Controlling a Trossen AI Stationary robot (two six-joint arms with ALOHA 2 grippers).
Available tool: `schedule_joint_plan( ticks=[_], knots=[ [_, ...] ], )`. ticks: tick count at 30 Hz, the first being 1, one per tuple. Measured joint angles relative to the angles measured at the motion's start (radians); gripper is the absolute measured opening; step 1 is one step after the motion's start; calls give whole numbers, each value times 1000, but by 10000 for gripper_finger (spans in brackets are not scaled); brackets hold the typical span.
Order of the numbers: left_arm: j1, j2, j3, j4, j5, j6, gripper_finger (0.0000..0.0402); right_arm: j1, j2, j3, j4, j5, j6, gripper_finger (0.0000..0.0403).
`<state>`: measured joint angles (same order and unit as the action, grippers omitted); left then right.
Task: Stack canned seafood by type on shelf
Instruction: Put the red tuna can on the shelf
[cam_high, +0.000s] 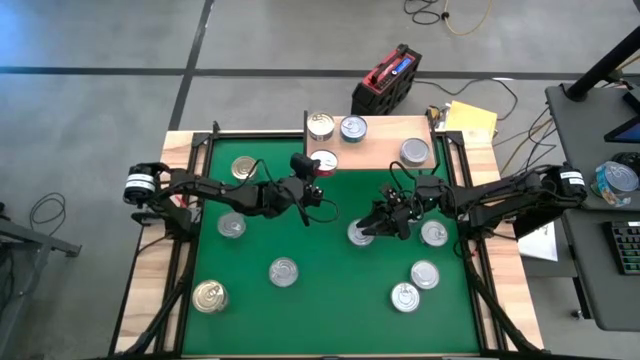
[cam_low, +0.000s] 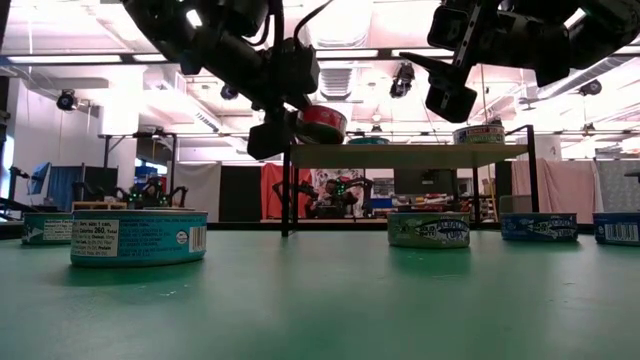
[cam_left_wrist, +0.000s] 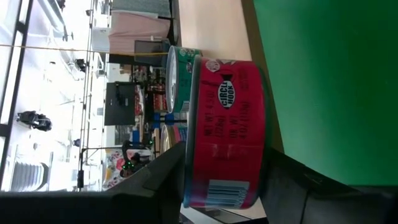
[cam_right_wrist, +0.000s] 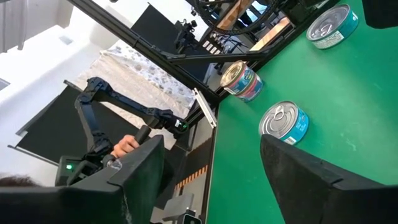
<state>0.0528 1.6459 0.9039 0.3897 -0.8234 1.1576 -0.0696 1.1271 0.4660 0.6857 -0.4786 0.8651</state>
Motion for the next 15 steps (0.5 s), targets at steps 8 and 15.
schedule_joint_plan(
  ticks=[8,15],
  knots=[
    [0,0,0,4,1,-9,162,0,0,0,0,0,-5,263],
    [0,1,47,2,3,-91,162,0,0,0,0,0,-14,254]
  ],
)
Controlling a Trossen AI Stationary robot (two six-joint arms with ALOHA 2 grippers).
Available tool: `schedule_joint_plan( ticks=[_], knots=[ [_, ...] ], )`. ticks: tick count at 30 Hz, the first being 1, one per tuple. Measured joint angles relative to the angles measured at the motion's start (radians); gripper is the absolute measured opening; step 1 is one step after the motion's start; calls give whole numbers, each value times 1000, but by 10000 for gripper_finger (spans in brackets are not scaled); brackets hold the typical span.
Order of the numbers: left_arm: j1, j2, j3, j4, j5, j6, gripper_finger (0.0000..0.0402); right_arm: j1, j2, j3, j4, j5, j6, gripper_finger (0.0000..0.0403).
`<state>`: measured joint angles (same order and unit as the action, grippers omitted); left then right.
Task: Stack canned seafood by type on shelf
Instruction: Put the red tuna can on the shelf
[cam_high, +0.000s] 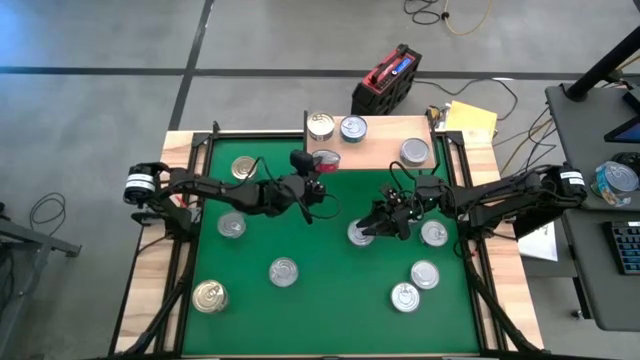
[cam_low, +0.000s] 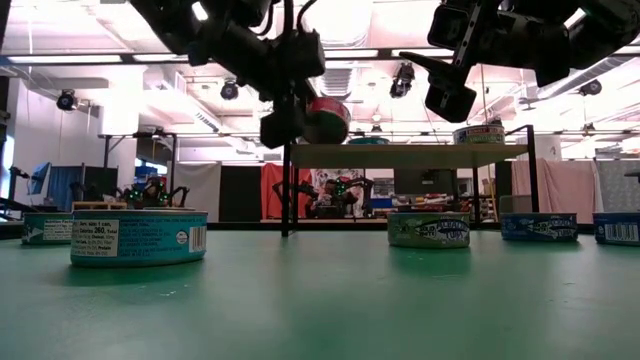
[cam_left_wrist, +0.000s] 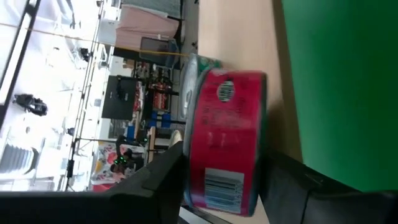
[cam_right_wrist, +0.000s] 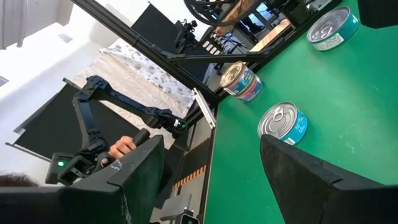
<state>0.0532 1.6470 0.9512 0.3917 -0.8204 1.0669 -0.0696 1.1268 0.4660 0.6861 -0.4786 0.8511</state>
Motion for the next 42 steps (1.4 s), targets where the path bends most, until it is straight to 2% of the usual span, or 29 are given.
schedule_joint_plan(
  ticks=[6,12,20,31,42],
  knots=[
    [0,0,24,-64,0,-18,162,0,0,0,0,0,1,267],
    [4,0,24,-128,-5,-112,162,0,0,0,0,0,1,282],
    [4,0,47,-149,6,-167,164,0,0,0,0,-1,1,292],
    [6,0,64,-194,19,-190,219,0,0,0,0,-19,5,309],
    [13,0,98,-236,19,-281,224,0,0,0,0,-20,5,305]
  ],
)
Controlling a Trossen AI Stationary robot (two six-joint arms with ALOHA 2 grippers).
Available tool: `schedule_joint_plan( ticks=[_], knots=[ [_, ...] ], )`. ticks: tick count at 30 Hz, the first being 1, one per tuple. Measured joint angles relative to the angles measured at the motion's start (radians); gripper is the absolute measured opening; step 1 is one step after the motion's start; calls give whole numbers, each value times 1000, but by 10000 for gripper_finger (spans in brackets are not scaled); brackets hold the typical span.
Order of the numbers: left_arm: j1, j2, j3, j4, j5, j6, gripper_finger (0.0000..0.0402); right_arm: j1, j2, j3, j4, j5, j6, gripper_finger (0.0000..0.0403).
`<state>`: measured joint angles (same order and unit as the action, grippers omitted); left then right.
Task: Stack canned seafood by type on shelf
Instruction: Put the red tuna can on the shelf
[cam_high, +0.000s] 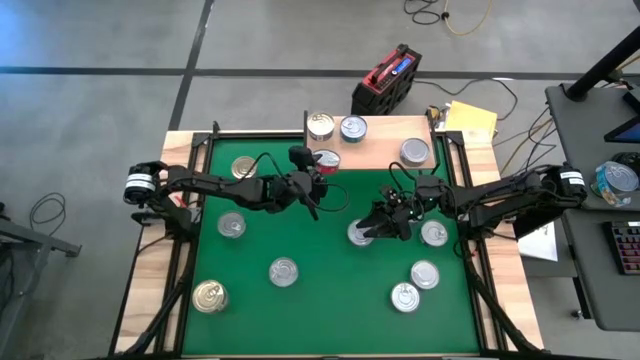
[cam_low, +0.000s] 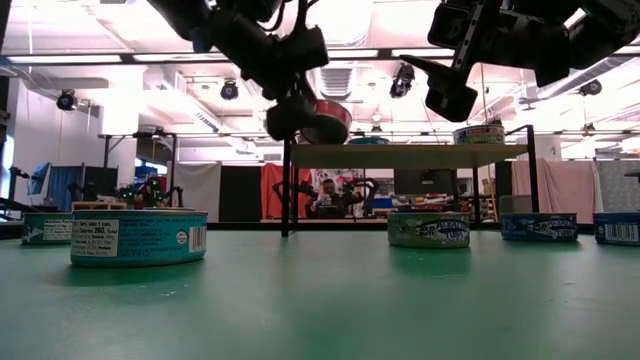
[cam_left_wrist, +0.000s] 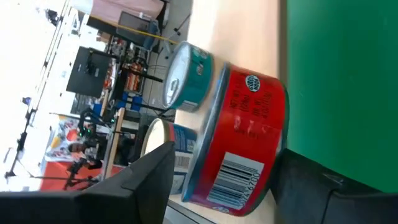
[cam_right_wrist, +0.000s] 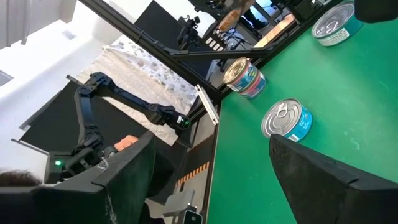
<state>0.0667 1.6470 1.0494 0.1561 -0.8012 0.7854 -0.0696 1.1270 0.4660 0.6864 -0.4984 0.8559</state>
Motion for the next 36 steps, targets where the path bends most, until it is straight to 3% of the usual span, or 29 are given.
schedule_joint_plan(
  ticks=[11,19,25,36],
  knots=[
    [31,0,70,-196,59,-160,224,0,0,0,0,-4,9,303],
    [31,0,69,-201,77,-178,224,0,0,0,0,-9,9,311],
    [34,-1,69,-199,-50,-197,224,0,0,0,0,-26,9,315],
    [34,-1,69,-205,-1,-276,224,0,0,0,0,-26,14,304]
  ],
)
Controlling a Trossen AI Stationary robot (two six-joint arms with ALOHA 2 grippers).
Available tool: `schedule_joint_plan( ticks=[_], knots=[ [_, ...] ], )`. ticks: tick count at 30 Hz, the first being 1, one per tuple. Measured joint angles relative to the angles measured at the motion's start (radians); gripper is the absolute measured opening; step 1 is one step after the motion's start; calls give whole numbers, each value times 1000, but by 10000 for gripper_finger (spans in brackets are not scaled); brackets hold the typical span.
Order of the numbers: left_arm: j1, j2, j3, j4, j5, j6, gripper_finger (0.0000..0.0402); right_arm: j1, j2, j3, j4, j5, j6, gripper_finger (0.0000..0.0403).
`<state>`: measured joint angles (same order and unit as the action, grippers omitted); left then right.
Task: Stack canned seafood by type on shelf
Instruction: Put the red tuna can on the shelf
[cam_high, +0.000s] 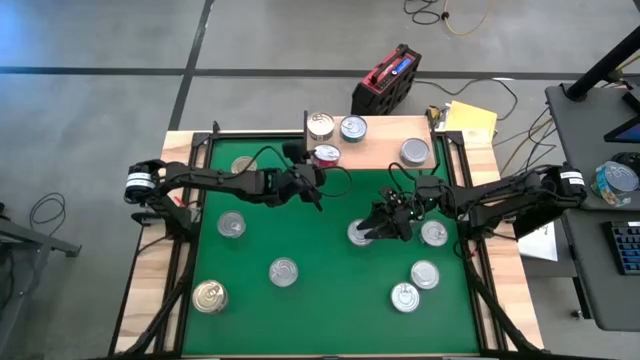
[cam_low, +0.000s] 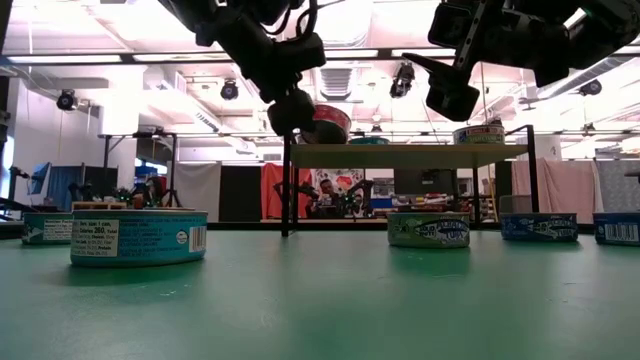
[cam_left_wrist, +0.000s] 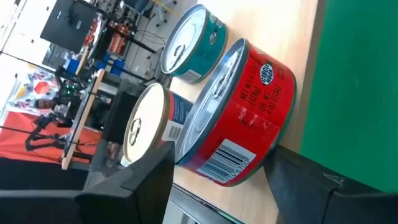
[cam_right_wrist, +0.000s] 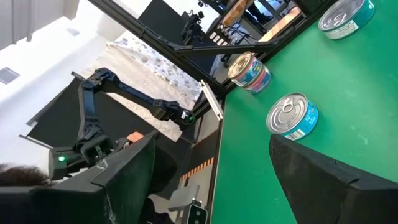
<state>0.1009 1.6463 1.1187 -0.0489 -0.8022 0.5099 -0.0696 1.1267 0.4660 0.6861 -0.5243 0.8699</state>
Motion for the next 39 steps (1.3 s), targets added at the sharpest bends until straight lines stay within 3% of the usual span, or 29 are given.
schedule_joint_plan(
  ticks=[12,21,29,39],
  knots=[
    [-20,0,0,-27,-26,-113,224,0,0,0,0,-1,6,318],
    [-32,0,1,-60,-26,-168,224,0,0,0,0,-2,10,307],
    [-42,19,73,-240,-30,-283,224,0,0,0,0,-3,12,316],
    [-45,29,176,-403,-26,-284,224,0,0,0,0,-12,12,311]
  ],
)
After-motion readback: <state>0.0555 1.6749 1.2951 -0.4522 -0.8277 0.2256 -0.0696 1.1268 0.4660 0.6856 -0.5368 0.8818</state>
